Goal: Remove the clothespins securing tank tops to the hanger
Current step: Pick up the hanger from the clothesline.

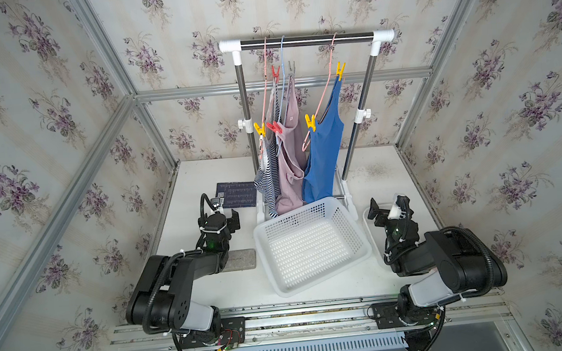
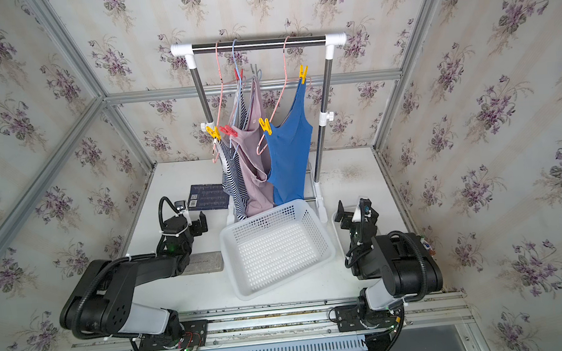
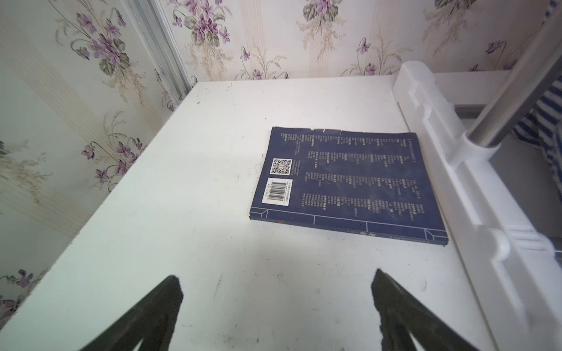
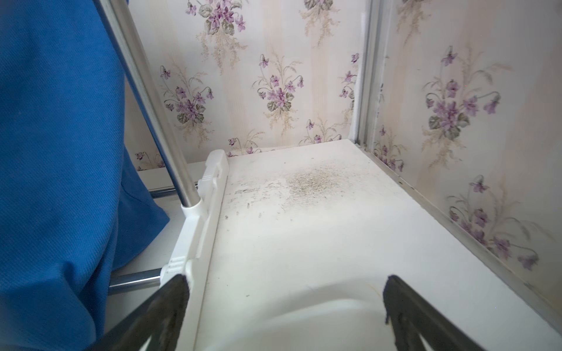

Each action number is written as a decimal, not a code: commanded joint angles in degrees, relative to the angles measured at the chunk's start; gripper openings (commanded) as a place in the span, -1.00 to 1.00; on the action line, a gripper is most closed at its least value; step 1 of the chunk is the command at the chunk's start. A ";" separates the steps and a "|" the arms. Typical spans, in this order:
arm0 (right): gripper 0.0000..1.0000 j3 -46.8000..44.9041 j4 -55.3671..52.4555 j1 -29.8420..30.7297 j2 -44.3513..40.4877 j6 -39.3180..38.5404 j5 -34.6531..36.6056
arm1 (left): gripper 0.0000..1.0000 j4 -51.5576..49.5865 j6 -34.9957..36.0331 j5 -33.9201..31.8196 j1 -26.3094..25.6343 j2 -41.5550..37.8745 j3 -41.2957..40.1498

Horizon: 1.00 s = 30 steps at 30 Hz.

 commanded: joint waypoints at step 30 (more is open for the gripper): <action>1.00 49.48 -81.07 4.35 -30.13 13.40 -26.11 | 0.99 -56.07 -11.02 15.21 -9.51 -28.04 37.22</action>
